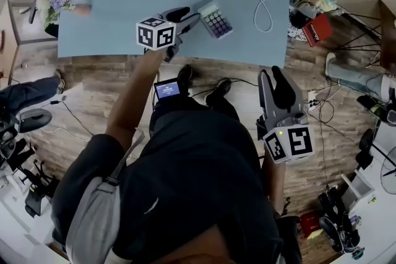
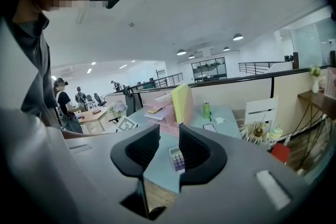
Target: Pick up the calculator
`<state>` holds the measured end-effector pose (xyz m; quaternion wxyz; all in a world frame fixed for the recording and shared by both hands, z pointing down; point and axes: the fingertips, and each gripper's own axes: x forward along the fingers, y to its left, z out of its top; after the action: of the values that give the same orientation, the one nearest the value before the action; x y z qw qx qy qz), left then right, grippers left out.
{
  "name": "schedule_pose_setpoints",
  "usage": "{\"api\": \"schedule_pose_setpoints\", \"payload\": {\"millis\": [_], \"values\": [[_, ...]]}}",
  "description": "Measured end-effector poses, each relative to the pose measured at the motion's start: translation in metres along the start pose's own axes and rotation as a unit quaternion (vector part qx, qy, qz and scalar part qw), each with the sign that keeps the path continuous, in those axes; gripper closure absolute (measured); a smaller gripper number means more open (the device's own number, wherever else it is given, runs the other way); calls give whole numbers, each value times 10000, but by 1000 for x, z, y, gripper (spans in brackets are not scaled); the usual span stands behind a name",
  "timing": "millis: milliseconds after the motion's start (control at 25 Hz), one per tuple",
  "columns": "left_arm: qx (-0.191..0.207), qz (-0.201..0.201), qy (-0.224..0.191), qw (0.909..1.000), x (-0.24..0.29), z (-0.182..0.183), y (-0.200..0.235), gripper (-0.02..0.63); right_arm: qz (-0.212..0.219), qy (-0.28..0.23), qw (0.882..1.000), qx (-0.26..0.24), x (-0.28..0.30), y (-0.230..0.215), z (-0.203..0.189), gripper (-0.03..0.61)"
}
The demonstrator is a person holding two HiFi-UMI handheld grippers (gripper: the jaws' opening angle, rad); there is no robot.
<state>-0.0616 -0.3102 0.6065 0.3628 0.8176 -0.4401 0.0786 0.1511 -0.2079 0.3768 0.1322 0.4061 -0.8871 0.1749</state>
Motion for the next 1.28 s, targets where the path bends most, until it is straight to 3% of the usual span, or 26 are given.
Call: {"api": "schedule_pose_setpoints", "payload": {"millis": [320, 720, 1280], "values": [[-324, 279, 261, 9987, 40, -31, 35, 366, 217, 347, 9991, 129, 17, -13, -25, 480], [-615, 501, 540, 9954, 75, -64, 67, 365, 187, 664, 9972, 298, 24, -28, -50, 480], [-458, 748, 1078, 9903, 105, -83, 80, 367, 50, 769, 9959, 472, 23, -34, -65, 480]]}}
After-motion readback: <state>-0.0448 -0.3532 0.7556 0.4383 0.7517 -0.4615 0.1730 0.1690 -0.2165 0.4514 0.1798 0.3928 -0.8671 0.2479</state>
